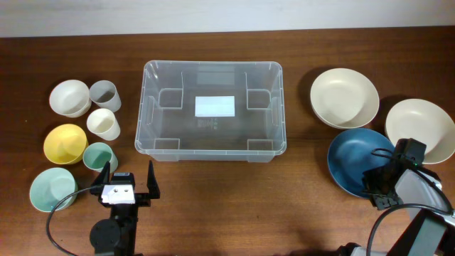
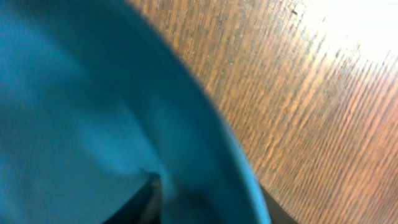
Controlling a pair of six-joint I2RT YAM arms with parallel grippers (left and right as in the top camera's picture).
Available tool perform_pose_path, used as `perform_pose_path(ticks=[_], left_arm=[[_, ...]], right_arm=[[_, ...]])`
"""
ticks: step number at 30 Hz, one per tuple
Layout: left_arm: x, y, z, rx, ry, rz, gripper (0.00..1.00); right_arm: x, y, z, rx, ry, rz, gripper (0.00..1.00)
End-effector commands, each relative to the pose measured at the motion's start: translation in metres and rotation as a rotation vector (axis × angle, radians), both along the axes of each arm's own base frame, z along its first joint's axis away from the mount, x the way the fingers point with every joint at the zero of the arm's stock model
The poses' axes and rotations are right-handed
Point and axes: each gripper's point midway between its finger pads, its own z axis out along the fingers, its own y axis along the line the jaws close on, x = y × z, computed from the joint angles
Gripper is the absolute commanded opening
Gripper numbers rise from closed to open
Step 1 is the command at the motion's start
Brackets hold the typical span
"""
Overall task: Pack container
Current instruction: 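Grasp the rim of the dark teal bowl with the right gripper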
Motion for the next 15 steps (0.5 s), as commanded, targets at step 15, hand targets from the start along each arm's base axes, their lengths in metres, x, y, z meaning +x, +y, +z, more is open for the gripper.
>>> perform_pose_path(ticks=[15], left_arm=[[0.000, -0.001, -0.001, 0.016, 0.003, -0.002, 1.00]], right_arm=[[-0.021, 0.018, 0.002, 0.084, 0.073, -0.010, 0.04]])
